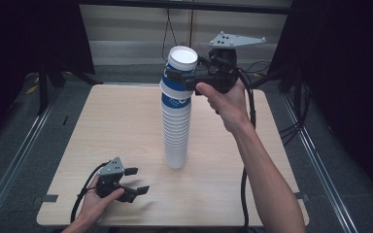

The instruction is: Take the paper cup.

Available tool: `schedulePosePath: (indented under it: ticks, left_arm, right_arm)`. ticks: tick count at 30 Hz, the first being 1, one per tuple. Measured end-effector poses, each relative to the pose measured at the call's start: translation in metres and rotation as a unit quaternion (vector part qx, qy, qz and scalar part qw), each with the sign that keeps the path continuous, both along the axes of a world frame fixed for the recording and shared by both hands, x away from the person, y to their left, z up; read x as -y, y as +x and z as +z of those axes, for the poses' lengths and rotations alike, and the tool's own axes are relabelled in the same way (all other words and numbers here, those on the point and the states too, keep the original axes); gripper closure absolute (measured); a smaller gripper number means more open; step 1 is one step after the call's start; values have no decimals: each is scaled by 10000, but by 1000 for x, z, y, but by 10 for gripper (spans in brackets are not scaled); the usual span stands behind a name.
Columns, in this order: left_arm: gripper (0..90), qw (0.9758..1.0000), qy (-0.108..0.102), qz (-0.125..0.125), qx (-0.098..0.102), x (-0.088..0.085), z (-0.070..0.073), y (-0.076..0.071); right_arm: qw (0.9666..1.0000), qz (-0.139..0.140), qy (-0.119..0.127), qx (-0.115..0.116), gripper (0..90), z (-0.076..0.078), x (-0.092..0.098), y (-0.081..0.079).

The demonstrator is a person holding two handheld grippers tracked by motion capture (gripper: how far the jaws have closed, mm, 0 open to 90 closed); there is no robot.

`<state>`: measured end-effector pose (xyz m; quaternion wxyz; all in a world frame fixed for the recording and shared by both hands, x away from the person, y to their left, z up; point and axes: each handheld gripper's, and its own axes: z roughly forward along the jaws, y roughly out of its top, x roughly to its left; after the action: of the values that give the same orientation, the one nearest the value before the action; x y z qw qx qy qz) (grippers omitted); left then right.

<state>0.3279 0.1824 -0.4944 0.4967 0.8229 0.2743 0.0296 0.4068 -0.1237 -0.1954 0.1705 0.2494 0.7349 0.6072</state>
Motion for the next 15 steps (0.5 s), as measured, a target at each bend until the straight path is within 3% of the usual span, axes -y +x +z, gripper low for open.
schedulePosePath:
  ticks: [15]
  left_arm:
    - [161,10000,-9,-14,-3,0,0,-1]
  right_arm:
    - [9998,-2,154,129,272,8,7,-3]
